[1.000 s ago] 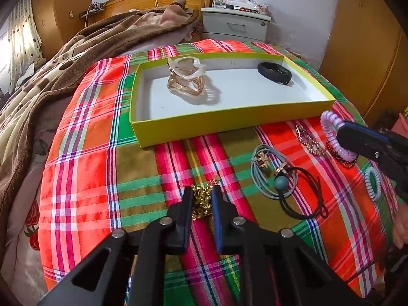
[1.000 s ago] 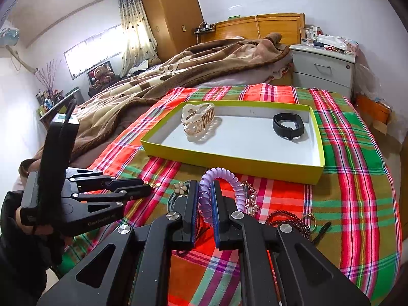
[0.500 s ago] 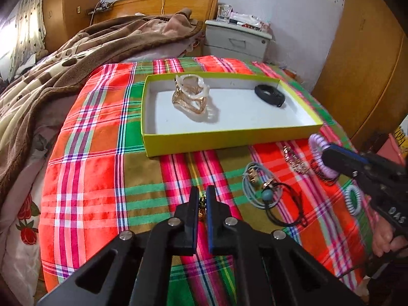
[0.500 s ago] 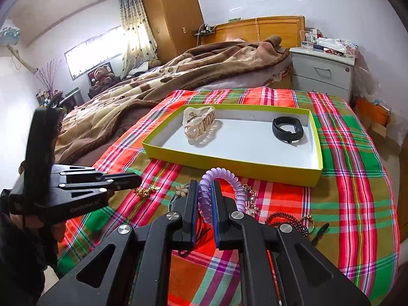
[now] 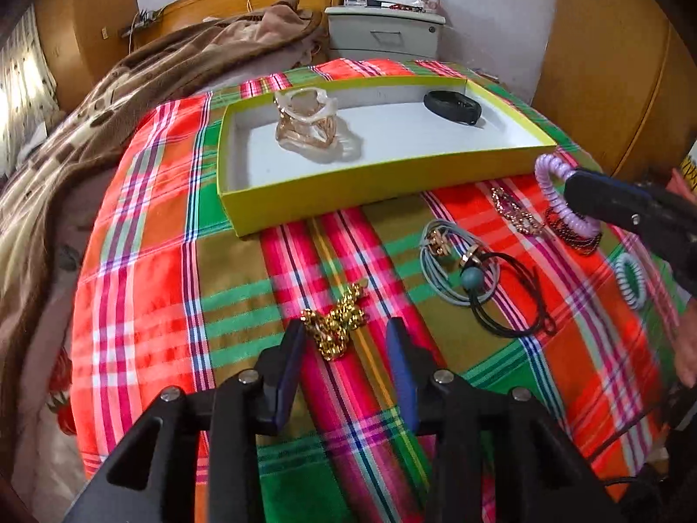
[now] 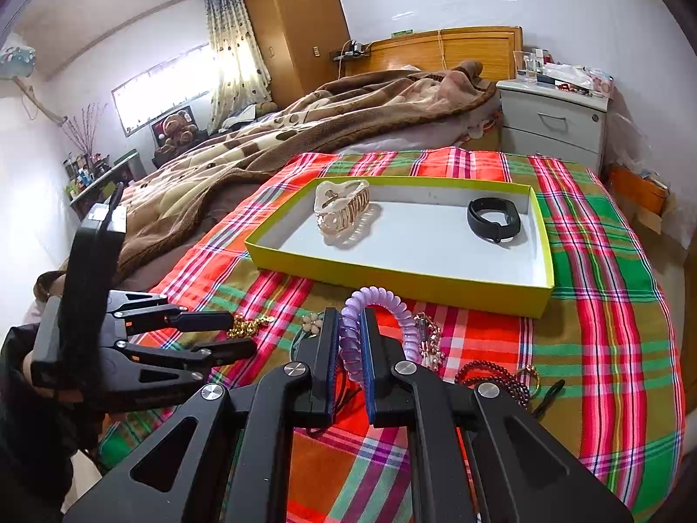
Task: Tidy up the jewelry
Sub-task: 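Close the left tool on the gold chain and lift it, then carry the gold chain in the left tool and purple hair tie in the right tool into the box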
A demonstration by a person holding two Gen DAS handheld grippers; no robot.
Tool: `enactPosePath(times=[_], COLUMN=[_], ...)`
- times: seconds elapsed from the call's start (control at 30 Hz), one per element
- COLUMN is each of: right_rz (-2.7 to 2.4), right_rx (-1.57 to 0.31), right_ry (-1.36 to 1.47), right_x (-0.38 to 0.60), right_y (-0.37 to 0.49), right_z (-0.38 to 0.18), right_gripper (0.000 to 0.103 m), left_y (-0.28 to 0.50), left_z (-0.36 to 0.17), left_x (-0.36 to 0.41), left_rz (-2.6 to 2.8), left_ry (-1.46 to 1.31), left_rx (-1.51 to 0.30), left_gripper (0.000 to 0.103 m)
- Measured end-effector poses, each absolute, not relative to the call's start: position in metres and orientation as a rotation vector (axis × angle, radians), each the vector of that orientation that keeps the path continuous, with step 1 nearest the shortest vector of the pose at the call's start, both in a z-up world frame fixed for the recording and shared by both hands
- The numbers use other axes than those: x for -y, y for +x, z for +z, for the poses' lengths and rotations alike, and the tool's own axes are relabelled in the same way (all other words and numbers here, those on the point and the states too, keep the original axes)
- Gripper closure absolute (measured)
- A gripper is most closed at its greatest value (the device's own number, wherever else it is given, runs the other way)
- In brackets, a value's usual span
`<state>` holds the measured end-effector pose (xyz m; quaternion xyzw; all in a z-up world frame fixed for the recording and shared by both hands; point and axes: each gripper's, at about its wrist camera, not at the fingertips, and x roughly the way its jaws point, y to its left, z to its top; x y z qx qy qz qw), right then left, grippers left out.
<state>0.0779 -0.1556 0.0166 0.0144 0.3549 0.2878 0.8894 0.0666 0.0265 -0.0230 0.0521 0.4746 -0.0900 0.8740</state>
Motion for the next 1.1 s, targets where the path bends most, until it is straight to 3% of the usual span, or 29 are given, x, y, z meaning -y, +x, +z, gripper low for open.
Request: enactPosePath(times=[0.03,0.07,0.13,1.1], right_rz=[0.597,0.597,0.598,0.578], right_rx=[-0.737,-0.737,-0.737,-0.683], right_ry=[0.030,0.030,0.030,0.012], right_x=[0.156,0.156,0.156,0.155], right_y=[0.078,0.078,0.078,0.103], right_z=[0.016,0.016,0.016,0.050], right_gripper=[0.093,0.093,0.093,0.093], left_y=[0.068,0.069,0.071,0.087], left_z=[-0.023,-0.023,-0.022,0.055], left_x=[-0.027,-0.027,-0.027,-0.044], left_rz=[-0.183,-0.179,-0.178,-0.211], left_ry=[0.103,0.105,0.103,-0.039], left_rx=[-0.995,-0.994,-0.994,-0.813], left_gripper=[0.066,0.078,0.092,0.092])
